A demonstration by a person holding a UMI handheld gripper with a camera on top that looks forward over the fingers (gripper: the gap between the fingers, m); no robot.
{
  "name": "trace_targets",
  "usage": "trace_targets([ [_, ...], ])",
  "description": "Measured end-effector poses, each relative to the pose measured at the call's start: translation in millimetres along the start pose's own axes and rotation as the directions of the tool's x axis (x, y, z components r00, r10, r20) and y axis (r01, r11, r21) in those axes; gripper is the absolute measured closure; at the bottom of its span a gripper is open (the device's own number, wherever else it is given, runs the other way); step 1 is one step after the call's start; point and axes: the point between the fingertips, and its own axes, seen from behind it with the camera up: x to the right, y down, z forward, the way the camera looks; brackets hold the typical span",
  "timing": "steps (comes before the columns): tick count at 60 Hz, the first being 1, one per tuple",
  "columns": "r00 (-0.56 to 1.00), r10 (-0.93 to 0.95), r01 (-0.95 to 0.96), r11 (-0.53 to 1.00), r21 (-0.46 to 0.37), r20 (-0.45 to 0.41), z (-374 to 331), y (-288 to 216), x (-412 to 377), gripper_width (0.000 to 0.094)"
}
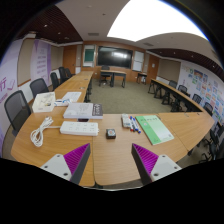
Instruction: Unplug charger
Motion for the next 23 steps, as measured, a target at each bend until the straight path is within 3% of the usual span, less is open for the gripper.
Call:
trace_targets([
  [23,1.000,-0.002,0.001,1.000,0.017,0.005,-43,1,1,0.0081],
])
